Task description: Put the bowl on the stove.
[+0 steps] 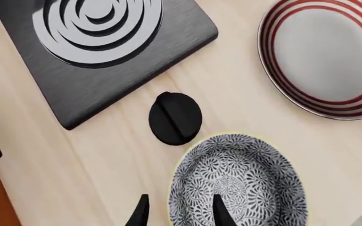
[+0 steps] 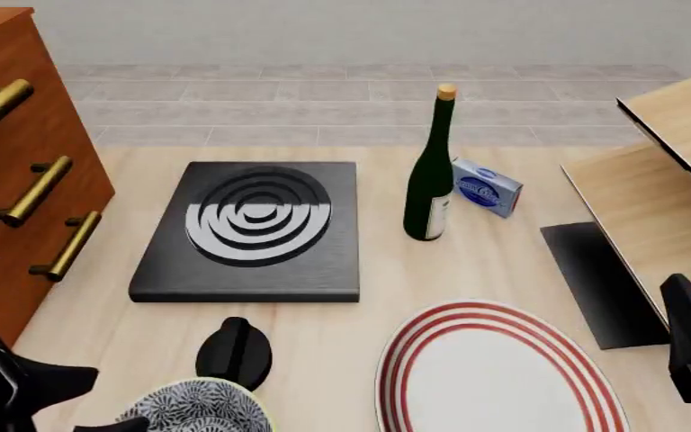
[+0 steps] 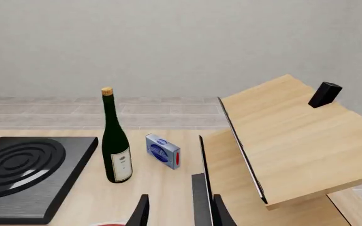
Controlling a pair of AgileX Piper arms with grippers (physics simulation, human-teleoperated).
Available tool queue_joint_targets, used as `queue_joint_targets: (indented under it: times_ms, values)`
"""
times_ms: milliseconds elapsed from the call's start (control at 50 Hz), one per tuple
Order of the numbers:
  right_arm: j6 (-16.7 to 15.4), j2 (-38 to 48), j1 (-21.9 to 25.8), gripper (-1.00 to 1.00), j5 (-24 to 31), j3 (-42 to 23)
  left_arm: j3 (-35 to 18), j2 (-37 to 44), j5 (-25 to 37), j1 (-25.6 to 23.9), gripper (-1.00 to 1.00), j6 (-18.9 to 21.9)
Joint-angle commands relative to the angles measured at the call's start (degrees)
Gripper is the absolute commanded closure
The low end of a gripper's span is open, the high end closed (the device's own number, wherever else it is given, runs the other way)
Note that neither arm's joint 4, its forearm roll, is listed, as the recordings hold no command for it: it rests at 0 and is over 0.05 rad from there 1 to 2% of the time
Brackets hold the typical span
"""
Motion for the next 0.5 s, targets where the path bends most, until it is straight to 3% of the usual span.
queue_joint_targets:
  times_ms: [20, 500]
  values:
    - [0.01, 0.00, -0.01, -1.00, 0.00, 0.00, 1.02, 0.98, -1.78, -0.10, -1.00, 0.46]
    - [0.00, 0.00, -0.01, -1.00, 0.00, 0.00, 4.38, 4.50, -6.83, 1.32, -1.00, 0.85]
